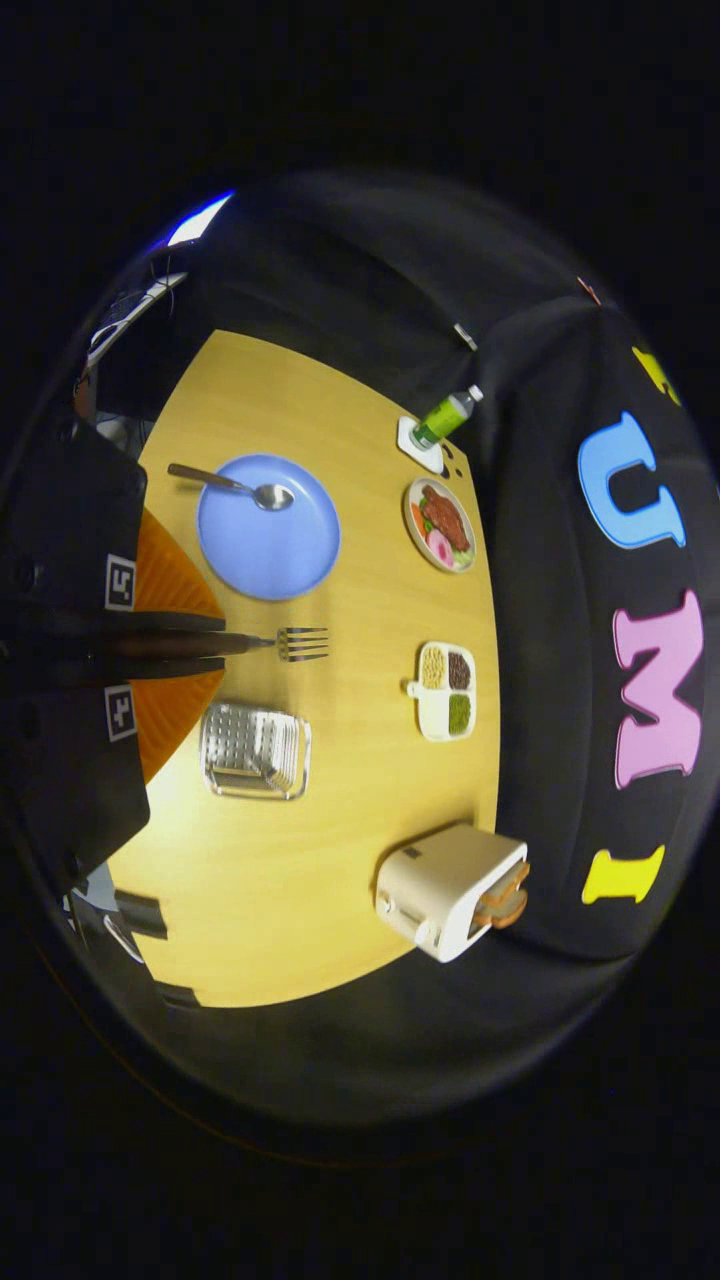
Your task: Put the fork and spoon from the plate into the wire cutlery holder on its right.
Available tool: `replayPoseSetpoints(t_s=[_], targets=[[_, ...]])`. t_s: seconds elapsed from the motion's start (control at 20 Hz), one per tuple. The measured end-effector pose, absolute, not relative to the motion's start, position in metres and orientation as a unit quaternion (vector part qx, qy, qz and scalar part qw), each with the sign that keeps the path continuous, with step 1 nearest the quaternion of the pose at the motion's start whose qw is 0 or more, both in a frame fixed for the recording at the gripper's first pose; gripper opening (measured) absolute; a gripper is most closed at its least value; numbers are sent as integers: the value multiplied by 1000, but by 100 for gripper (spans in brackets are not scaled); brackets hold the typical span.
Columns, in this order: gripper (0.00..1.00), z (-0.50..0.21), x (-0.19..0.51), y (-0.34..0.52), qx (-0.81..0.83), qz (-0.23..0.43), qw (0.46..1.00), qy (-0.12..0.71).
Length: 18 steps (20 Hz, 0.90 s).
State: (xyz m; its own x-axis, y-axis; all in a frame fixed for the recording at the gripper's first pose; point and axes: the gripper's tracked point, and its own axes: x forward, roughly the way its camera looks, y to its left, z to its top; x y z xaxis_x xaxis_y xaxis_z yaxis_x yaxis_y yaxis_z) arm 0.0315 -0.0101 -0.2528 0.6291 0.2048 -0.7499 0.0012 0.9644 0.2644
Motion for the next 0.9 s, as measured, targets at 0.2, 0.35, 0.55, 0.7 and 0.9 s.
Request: replayPoseSetpoints(t_s=[0.2,0.35,0.55,0.7,0.9], targets=[[12,-263,11,-56,128,29,876,463],[12,-276,4,-58,121,40,861,492],[12,-299,20,-47,110,56,842,525],[12,-314,41,-42,88,63,836,538],[12,-333,57,-40,74,60,826,555]])
